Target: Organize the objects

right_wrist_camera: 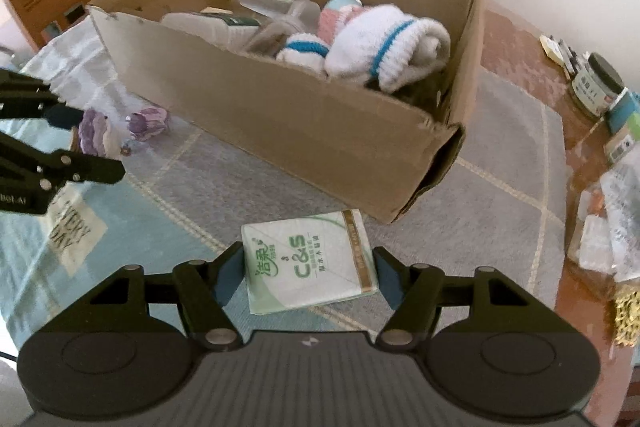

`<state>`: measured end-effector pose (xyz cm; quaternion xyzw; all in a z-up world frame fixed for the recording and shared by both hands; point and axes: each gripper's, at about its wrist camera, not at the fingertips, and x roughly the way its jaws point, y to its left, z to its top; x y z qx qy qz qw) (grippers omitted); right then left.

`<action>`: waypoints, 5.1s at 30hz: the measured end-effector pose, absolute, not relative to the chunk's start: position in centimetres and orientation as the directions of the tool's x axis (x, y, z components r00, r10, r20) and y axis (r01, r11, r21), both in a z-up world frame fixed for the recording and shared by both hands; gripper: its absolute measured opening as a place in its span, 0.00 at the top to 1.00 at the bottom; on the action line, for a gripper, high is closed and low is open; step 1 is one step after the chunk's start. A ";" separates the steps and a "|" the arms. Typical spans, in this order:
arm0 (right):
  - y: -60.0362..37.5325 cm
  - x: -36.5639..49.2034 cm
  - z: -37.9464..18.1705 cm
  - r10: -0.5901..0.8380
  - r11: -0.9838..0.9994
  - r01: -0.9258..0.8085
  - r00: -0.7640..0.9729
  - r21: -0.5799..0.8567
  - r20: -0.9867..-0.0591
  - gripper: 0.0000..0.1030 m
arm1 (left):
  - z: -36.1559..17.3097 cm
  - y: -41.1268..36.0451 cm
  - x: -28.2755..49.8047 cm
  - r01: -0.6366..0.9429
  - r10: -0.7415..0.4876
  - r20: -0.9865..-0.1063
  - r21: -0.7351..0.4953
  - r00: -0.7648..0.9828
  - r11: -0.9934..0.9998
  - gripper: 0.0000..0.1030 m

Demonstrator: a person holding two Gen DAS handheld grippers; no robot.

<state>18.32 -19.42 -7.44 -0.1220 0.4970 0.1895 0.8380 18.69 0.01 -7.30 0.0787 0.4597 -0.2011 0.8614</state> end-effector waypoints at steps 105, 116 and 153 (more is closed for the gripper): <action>-15.9 19.5 2.7 0.026 0.998 0.043 0.491 0.054 -0.871 0.00 | 2.1 1.4 21.8 0.075 -0.049 -0.847 -0.011 0.529 0.997 0.02; -16.3 19.6 2.8 0.024 0.998 0.043 0.493 0.051 -0.869 0.00 | 2.3 1.0 21.8 0.087 -0.046 -0.848 0.000 0.528 0.996 0.01; -16.4 19.7 2.7 0.019 0.998 0.046 0.491 0.048 -0.871 0.00 | 2.3 0.6 22.1 0.085 -0.042 -0.851 0.003 0.524 0.996 0.01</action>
